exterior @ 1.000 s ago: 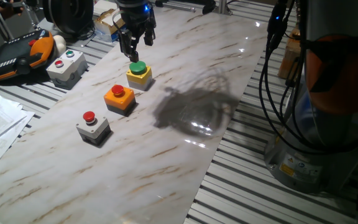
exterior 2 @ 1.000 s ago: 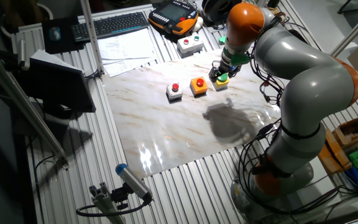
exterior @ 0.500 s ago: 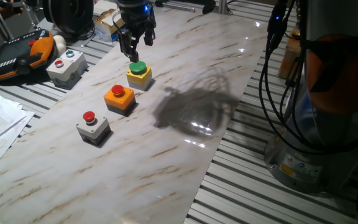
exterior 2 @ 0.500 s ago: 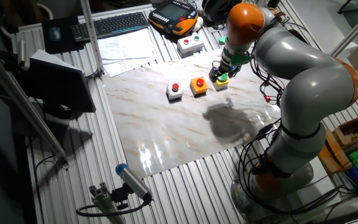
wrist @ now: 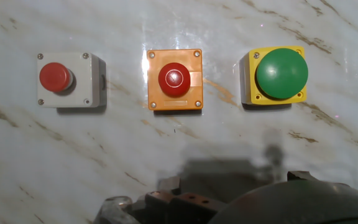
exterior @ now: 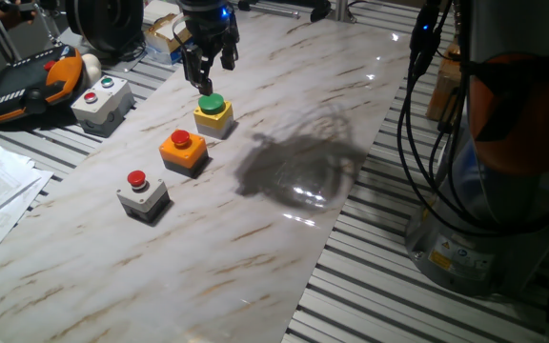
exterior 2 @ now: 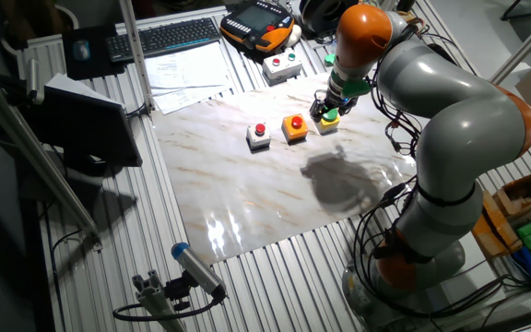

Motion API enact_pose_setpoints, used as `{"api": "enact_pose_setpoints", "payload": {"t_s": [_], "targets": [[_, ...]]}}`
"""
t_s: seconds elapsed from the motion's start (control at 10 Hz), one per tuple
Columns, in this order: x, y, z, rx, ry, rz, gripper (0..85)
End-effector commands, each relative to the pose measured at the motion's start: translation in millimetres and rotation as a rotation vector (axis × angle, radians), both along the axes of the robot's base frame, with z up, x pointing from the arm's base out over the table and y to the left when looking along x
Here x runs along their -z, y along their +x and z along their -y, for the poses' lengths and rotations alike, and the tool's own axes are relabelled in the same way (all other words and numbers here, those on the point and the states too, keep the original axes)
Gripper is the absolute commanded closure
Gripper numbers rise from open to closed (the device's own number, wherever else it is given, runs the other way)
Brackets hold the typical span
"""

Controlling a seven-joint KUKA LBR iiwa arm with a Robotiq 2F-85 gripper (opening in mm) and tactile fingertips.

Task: Press three buttons from left to right in sequence

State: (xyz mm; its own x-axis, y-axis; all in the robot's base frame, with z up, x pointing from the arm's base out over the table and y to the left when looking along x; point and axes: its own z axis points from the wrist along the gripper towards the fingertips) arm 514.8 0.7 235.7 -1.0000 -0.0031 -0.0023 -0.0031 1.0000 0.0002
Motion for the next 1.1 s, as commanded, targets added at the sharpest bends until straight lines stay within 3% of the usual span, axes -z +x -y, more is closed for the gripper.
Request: {"api": "enact_pose_setpoints", "payload": {"t_s": [0.0, 0.3, 0.5, 1.0], "targets": [[-0.6, 0.0, -0.1, -0.079, 0.003, 0.027, 84.3], [-5.9, -0.5, -1.2, -0.076, -0.004, 0.023, 84.3], [-0.2, 0.0, -0.4, -0.077, 0.0, 0.04, 84.3], [2.0, 1.6, -0.7, -0.071, 0.0, 0.044, 84.3]]}}
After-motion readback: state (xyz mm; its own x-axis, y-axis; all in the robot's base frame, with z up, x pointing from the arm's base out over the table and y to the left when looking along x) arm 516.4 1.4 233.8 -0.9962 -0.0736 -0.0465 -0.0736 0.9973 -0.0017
